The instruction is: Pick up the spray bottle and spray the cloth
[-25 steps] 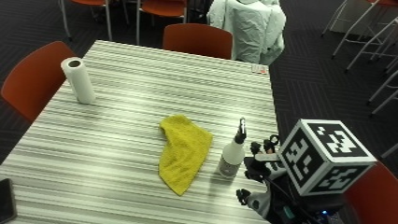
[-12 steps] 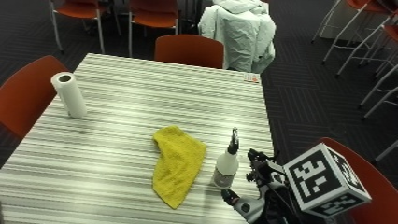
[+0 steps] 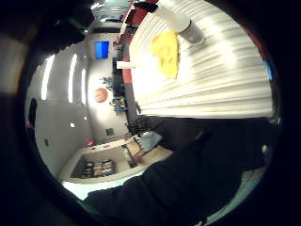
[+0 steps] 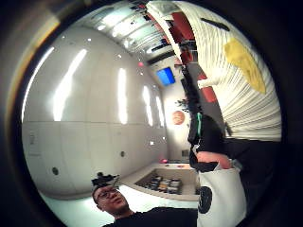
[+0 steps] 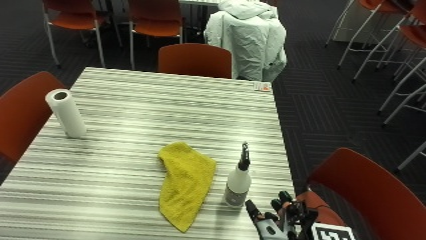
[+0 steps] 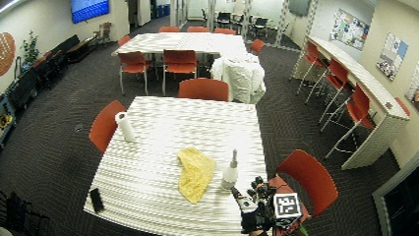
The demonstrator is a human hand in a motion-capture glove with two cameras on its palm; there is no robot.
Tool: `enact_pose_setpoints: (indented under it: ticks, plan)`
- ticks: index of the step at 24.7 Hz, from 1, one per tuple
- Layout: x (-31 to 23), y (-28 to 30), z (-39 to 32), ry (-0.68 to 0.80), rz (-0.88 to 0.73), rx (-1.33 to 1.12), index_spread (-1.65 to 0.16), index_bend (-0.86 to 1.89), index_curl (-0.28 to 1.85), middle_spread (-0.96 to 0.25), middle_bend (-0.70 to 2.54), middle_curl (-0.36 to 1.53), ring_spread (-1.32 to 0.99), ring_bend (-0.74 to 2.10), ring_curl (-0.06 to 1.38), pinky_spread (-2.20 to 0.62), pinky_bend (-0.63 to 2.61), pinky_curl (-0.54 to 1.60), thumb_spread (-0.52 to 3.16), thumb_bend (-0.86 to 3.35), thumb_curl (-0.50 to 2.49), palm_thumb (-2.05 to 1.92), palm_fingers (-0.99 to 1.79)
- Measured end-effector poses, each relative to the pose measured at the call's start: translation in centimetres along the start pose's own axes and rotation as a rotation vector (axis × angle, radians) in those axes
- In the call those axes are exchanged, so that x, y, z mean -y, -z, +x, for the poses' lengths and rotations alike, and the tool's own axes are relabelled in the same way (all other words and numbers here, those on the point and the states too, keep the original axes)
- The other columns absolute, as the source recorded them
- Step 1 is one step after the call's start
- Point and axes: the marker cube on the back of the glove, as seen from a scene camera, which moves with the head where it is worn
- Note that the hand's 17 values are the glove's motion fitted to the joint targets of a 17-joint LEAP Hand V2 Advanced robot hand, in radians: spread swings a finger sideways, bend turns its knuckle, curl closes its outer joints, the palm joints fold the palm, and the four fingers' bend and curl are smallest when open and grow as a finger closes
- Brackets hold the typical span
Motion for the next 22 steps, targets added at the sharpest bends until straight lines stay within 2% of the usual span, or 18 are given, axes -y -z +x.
enact_pose_setpoints:
  ticks: [3, 10, 22]
  plan:
    - [-1.1, -0.6, 1.6, -0.056, 0.006, 0.066, -0.35, 0.08, 0.18, 0.05, 0.21, 0.26, 0.12, 0.49, 0.31, 0.15, 0.73, 0.40, 1.06, 0.12, 0.44, 0.79, 0.10]
    - [-1.4, -1.3, 3.4, -0.110, 0.003, 0.031, -0.35, 0.11, 0.18, 0.04, 0.21, 0.29, 0.12, 0.50, 0.32, 0.15, 0.73, 0.40, 1.07, 0.09, 0.46, 0.81, 0.09]
    - [3.3, -2.2, 12.2, -0.229, 0.106, -0.115, -0.34, 0.12, 0.18, 0.03, 0.22, 0.32, 0.12, 0.51, 0.33, 0.15, 0.72, 0.40, 1.08, 0.04, 0.48, 0.84, 0.11]
